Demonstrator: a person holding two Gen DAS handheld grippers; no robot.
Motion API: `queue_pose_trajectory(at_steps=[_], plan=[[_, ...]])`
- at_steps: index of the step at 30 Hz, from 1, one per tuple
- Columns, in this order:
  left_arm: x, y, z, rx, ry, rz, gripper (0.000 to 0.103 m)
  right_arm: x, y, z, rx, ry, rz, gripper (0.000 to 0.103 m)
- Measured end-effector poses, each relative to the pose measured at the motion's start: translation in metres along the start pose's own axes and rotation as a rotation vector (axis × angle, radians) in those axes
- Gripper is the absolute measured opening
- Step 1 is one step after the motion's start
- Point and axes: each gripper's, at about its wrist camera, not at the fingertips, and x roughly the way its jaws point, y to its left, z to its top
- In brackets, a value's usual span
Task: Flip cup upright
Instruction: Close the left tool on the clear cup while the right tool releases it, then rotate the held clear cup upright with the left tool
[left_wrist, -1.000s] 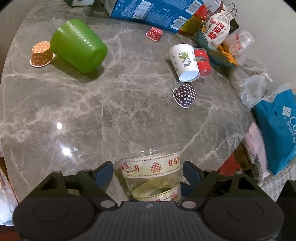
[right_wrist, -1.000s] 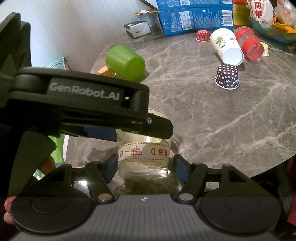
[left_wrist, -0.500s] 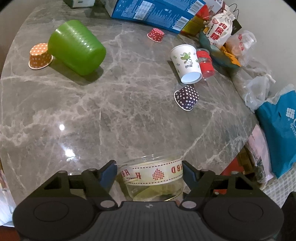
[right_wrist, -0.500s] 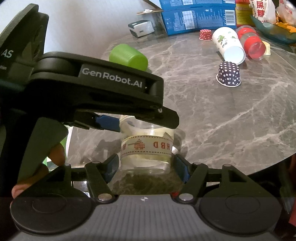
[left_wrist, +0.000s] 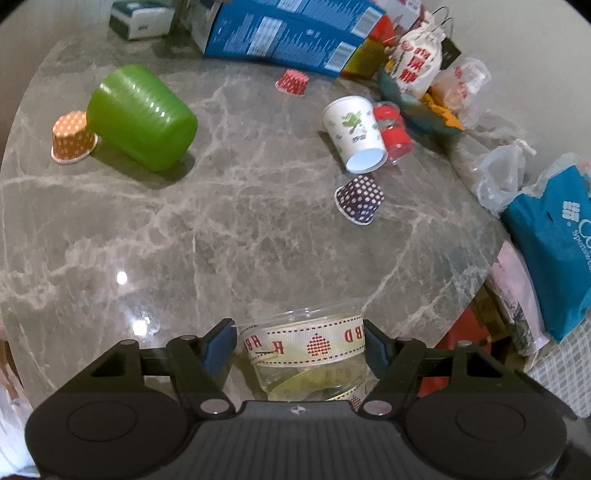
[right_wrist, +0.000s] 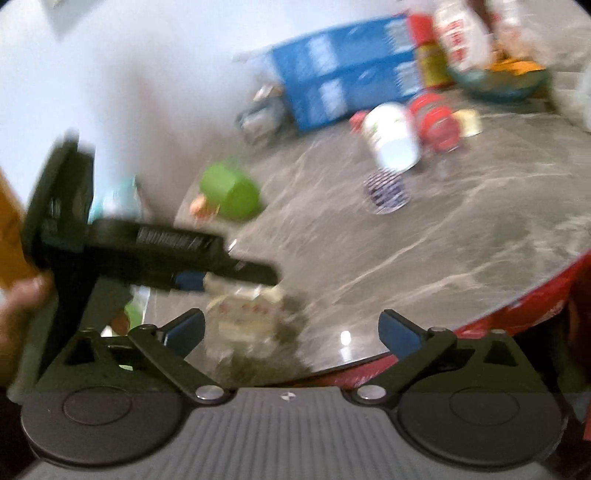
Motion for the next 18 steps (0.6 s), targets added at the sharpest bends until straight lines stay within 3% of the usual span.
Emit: queue_pose_trajectory(at_steps=[8, 10, 18], plan=[[-0.011, -0.013, -0.005, 0.073, -0.089, 0.026, 0.073, -0.025, -0.043, -0.011, 0.122, -0.132, -0.054, 0.102], [-0.018, -0.017, -0.007, 0.097, -0.152, 0.040, 0.073, -0.026, -0.051, -0.016, 0.139, -0.150, -0.067, 0.102], [-0.047, -0.036, -0.028, 0.237, -0.531, 0.056, 0.073, -0.038, -0.079, -0.029, 0.202, -0.235, -0.100, 0.102]])
